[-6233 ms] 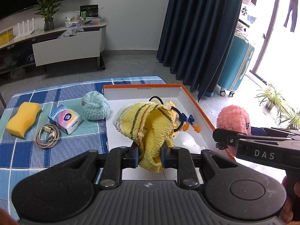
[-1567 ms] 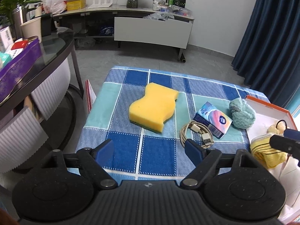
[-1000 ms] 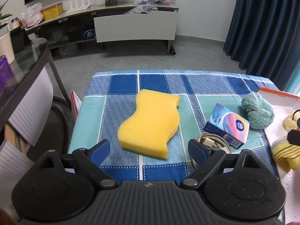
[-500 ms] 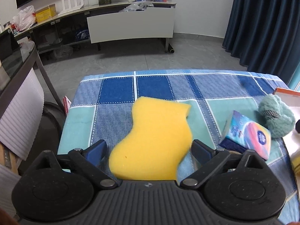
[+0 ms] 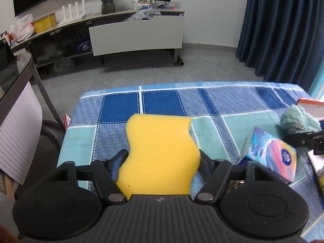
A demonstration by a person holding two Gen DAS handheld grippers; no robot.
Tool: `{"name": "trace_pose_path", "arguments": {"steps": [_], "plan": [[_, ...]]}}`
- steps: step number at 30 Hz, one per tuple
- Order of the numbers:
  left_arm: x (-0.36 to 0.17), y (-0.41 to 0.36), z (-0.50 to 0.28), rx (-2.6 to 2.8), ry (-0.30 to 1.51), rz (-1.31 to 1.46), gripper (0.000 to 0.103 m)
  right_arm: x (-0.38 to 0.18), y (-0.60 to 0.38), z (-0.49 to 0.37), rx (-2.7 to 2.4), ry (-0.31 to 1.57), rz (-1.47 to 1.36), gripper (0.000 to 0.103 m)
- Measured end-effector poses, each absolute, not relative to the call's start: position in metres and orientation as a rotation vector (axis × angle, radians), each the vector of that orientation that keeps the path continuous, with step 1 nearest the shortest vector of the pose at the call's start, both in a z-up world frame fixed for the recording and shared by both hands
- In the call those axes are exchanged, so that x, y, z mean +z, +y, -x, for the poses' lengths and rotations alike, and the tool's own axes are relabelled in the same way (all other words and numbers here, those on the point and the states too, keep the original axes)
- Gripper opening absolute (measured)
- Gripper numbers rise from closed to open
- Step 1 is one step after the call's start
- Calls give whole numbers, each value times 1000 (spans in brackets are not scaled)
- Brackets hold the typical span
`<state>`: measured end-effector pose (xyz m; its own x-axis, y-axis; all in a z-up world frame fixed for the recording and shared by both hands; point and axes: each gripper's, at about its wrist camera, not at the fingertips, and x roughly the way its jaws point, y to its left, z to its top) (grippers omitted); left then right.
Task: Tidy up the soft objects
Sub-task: 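Grasp the yellow sponge with the left gripper while the right gripper grasps the light-blue hat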
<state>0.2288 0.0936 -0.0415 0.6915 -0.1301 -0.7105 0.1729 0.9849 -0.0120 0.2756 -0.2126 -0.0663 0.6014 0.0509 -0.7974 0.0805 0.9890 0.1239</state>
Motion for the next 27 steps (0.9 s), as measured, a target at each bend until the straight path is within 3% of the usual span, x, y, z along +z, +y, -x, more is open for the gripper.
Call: {"name": "trace_pose_path", "arguments": {"steps": [13, 27], "plan": [[-1, 102, -179, -90, 754, -3, 70, -46, -165, -236, 179, 935, -172, 69], [28, 87, -100, -67, 737, 23, 70, 8, -157, -133, 114, 808, -168, 69]]}}
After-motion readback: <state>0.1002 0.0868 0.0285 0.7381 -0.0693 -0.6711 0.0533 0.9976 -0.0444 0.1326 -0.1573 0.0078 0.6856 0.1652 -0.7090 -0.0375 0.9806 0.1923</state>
